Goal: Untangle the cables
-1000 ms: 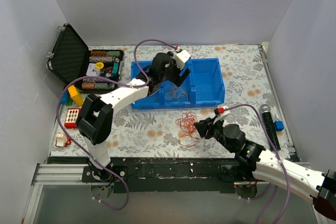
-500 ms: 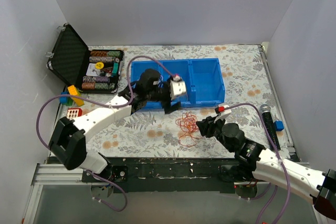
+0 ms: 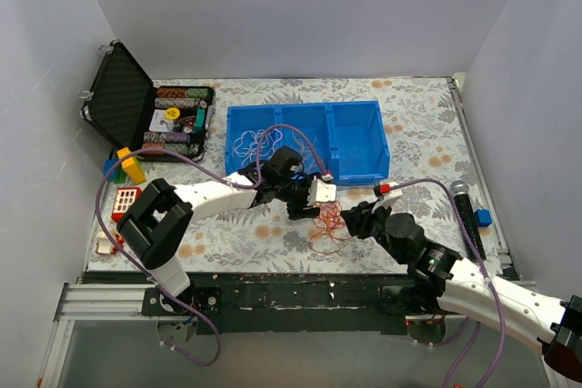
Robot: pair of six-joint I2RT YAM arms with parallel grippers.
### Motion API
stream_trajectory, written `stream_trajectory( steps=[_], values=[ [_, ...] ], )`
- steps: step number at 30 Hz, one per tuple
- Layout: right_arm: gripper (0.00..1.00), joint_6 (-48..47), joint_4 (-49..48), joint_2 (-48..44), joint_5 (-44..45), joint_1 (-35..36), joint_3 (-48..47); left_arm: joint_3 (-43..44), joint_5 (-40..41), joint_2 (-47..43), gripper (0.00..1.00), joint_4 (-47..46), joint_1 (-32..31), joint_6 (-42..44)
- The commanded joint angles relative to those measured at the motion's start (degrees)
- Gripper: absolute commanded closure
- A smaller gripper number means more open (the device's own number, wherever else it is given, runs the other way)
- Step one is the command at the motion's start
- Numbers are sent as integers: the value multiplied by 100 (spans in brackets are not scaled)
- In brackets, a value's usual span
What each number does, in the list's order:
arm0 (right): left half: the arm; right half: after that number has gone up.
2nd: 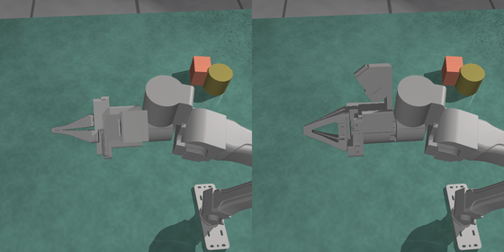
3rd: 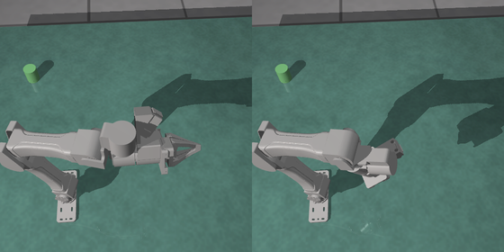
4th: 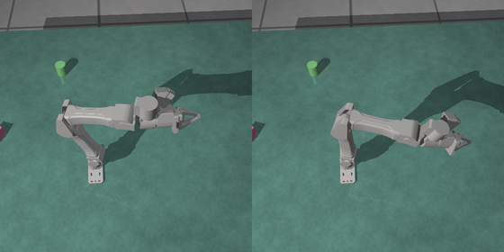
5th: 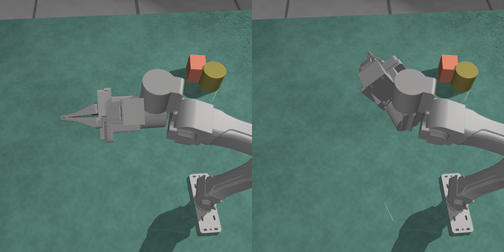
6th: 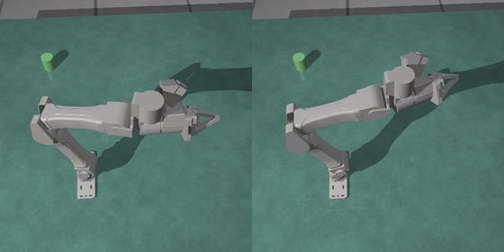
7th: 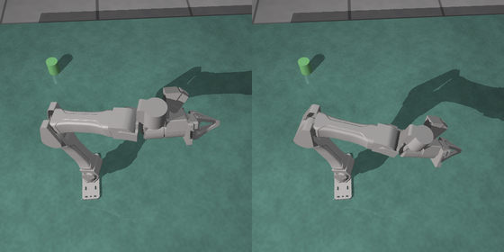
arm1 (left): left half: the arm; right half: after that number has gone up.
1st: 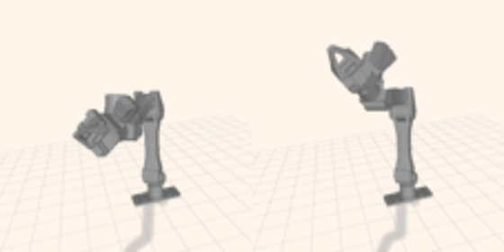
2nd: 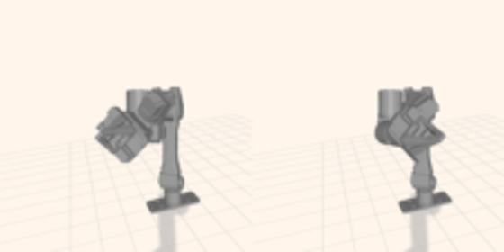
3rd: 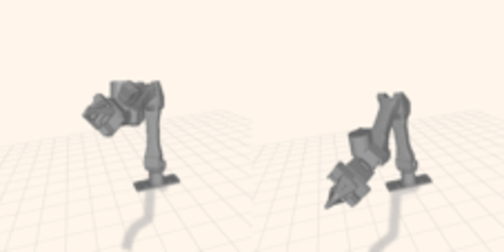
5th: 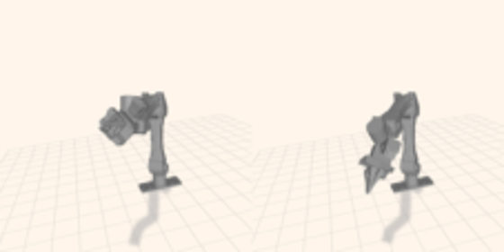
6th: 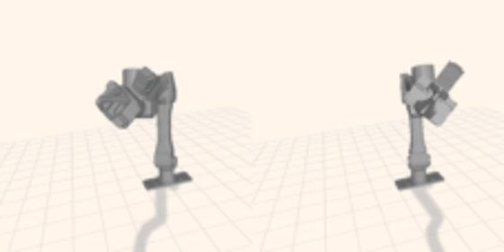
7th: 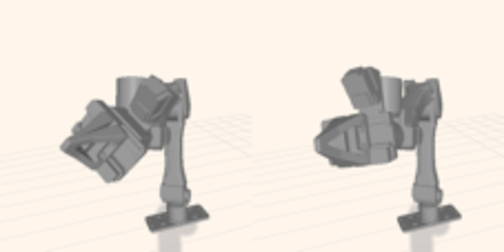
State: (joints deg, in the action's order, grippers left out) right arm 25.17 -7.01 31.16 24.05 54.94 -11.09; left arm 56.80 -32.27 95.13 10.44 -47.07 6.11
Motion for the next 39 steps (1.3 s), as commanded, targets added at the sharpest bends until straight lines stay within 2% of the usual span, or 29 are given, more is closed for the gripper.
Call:
stream_trajectory(
  steps=[1, 9, 13, 15, 17, 18, 28, 30, 33, 36, 39],
  values=[
    [55, -108, -64, -66, 12, 26, -350, 411, 107, 5, 43, -437, 14, 101],
    [56, -144, -178, 57, -102, 26, -306, 376, 54, -118, 49, -411, 14, 197],
    [57, -170, -222, 119, -155, 26, -315, 385, 265, 128, 50, -358, 22, 399],
    [58, -135, -170, 92, -191, 26, -332, 464, 274, 259, 55, -358, 75, 417],
    [59, -100, -108, 14, -182, 26, -315, 569, 265, 400, 69, -428, 171, 356],
    [59, -91, -73, -39, -173, 26, -315, 648, 265, 488, 73, -394, 224, 330],
    [60, -65, 147, -286, -59, 26, -332, 1018, -86, 770, 76, 178, 269, 409],
    [61, -65, 129, -268, -50, 26, -332, 992, -113, 718, 82, 239, 260, 417],
    [61, -108, 94, -198, -41, 26, -367, 982, -139, 621, 100, 239, 216, 383],
    [61, -170, 42, -145, -6, 26, -402, 1149, -244, 428, 100, 336, 181, 181],
    [53, -380, -125, -101, -6, 34, -490, 1473, -367, 138, 100, 511, 137, -196]
  ],
)
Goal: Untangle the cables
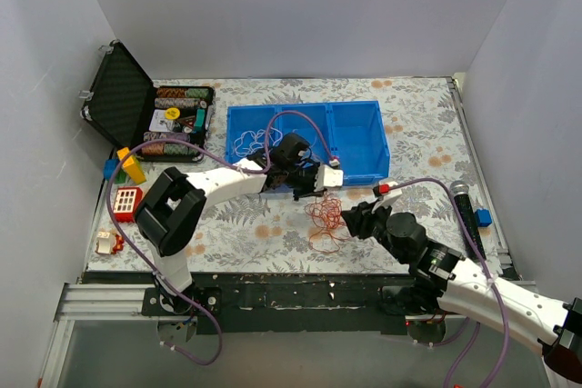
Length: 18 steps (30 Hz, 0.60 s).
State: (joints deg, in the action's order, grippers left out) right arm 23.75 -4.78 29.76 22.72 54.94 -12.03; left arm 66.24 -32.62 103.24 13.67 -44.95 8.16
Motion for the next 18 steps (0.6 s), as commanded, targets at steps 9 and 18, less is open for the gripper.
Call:
stream_trajectory(
  steps=[9, 18],
  values=[
    [28, -1135, -1253, 767, -31, 26, -949, 900, -745, -1964, 100, 1076, -190, -930],
    [29, -1557, -1825, 1164, 128, 26, -1486, 891, -746, -2651, 100, 1428, -400, -1124]
  ],
)
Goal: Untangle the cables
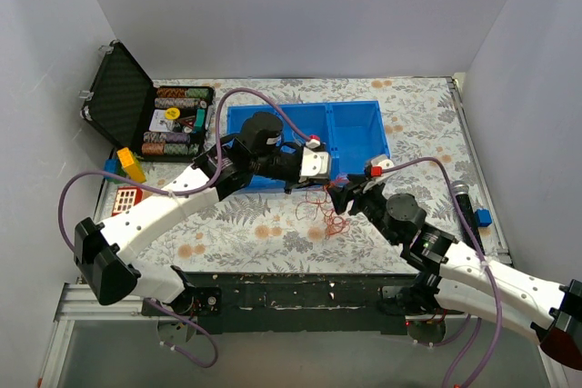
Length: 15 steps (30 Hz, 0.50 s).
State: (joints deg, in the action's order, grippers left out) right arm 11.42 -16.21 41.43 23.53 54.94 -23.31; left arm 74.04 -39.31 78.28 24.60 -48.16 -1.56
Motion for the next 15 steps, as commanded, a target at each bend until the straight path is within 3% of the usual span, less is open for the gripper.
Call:
stream_trajectory(
  steps=[1, 15],
  values=[
    [29, -342, -682, 23, -23, 26, -419, 111, -42, -190, 100, 335, -97, -160],
    [34, -185, -24, -240, -657, 26, -605, -30, 485, -296, 100, 89, -185, -72]
  ],
)
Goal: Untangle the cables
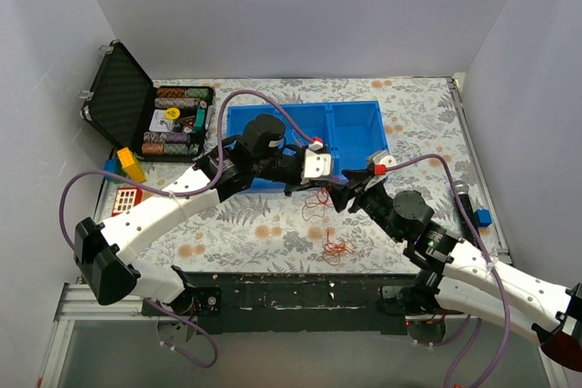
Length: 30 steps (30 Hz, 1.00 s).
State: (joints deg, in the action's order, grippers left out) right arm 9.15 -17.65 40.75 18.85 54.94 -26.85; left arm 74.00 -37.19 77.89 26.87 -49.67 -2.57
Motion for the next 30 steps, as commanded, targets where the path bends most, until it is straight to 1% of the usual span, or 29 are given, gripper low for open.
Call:
stream_trajectory(
  steps=[1, 3, 7, 15, 20, 23, 30],
  values=[
    [34, 104, 261, -199, -137, 43, -224, -34, 326, -274, 100, -182, -34, 46],
    [36, 227, 489, -260, -14, 34, -119, 62, 388, -283, 100, -235, -34, 63],
    [43, 430, 622, -436, 101, 17, 241, 465, 283, -230, 100, -235, -34, -120],
    [45, 500, 543, -446, 127, 43, 426, 1467, -7, -134, 100, -147, -34, -709],
    [51, 535, 464, -366, 58, 26, 461, 1907, -122, -90, 100, -121, -34, -982],
    [59, 606, 429, -349, 22, 34, 514, 2162, -174, -55, 100, -130, -34, -1140],
    [82, 790, 446, -471, 57, 17, 707, 2716, -175, 25, 100, -121, -34, -1220]
  ],
)
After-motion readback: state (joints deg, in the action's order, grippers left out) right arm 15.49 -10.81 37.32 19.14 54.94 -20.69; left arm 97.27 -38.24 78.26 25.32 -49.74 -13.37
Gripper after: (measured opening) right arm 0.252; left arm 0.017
